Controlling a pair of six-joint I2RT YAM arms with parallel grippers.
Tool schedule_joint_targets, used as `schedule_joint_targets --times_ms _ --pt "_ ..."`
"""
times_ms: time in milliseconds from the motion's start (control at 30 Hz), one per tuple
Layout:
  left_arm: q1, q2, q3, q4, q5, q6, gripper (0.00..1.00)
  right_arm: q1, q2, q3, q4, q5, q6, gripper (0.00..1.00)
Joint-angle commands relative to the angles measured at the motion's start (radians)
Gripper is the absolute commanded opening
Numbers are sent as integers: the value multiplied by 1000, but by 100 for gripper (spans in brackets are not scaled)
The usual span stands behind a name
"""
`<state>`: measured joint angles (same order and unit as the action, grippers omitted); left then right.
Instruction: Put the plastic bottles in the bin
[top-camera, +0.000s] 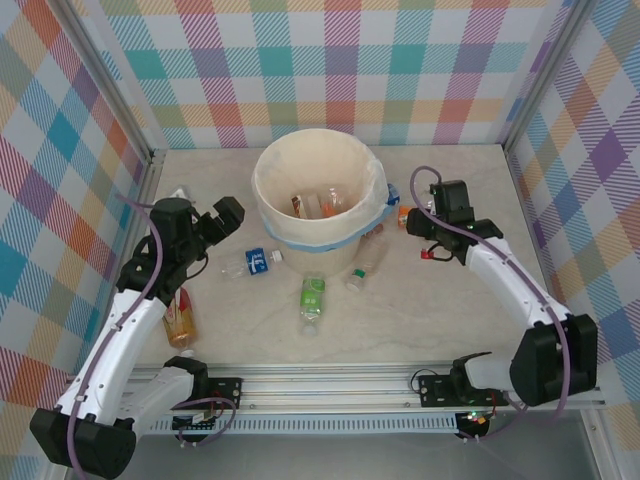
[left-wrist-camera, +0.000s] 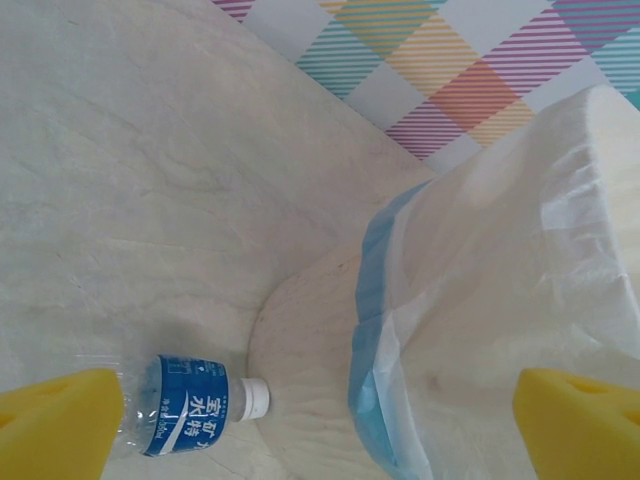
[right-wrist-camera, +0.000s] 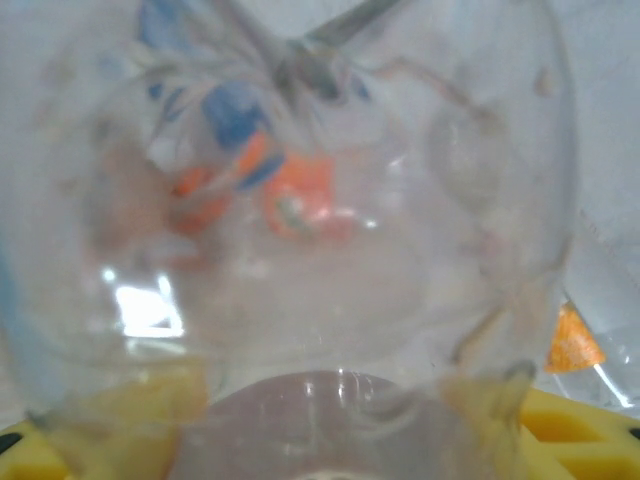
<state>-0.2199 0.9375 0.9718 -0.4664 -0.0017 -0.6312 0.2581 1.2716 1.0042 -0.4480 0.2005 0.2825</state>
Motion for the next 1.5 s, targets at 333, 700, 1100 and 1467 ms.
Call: schedule_joint_targets --times_ms 333,700,1100,1467 --pt "16 133 50 -6 209 80 96 71 -128 210 19 -142 -19 46" --pt "16 95 30 -43 146 82 100 158 15 497 68 -309 -61 46" --pt "17 60 0 -82 68 44 100 304 350 831 -19 -366 -120 47" --pt "19 61 -5 -97 57 30 100 390 607 1076 -206 -294 -189 53"
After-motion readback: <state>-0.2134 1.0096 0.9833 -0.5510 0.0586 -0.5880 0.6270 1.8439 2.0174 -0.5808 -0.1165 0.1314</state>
